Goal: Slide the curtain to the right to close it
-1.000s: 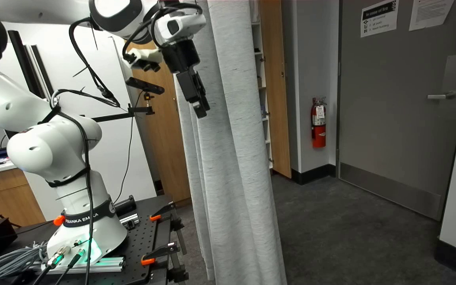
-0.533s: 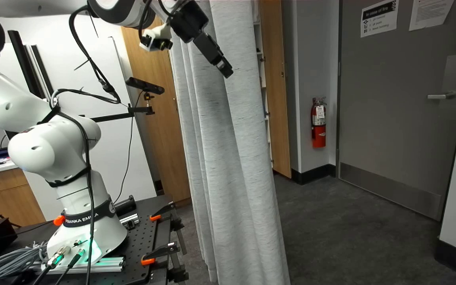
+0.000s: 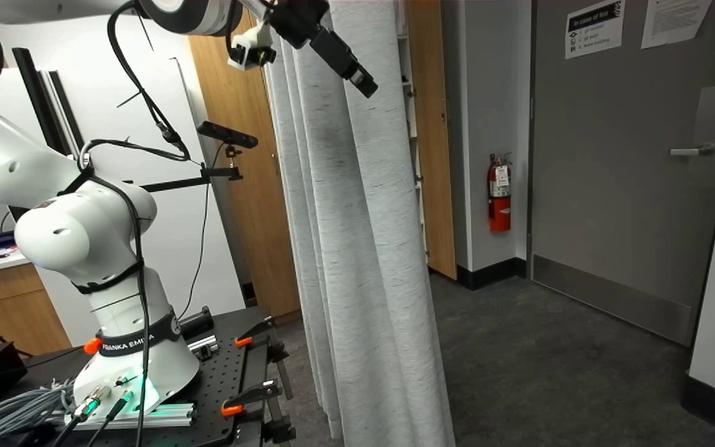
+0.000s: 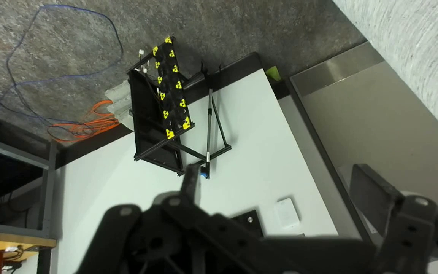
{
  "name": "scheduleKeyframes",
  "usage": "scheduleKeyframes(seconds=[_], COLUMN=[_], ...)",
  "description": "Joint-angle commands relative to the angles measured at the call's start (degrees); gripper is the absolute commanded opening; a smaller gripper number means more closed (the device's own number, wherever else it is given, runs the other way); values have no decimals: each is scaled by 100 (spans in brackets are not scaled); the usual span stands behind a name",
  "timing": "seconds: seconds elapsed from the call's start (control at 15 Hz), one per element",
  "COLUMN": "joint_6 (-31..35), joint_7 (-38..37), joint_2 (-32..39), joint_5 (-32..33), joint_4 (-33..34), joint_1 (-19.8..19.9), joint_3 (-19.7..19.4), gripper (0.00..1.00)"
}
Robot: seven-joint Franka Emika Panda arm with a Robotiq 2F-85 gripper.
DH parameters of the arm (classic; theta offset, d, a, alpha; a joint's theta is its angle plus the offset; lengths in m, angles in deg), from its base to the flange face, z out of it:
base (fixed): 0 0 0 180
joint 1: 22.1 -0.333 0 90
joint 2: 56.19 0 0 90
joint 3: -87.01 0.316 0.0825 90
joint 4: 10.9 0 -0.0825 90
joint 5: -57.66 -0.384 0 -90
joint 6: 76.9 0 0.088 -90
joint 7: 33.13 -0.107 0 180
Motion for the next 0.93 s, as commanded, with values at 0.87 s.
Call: scheduleKeyframes(seconds=[0.87], joint_6=[1323], joint_7=[219], joint_2=[93], joint_5=[-541], joint_4=[382], joint_1=[-644], joint_3=[-226], gripper=[100])
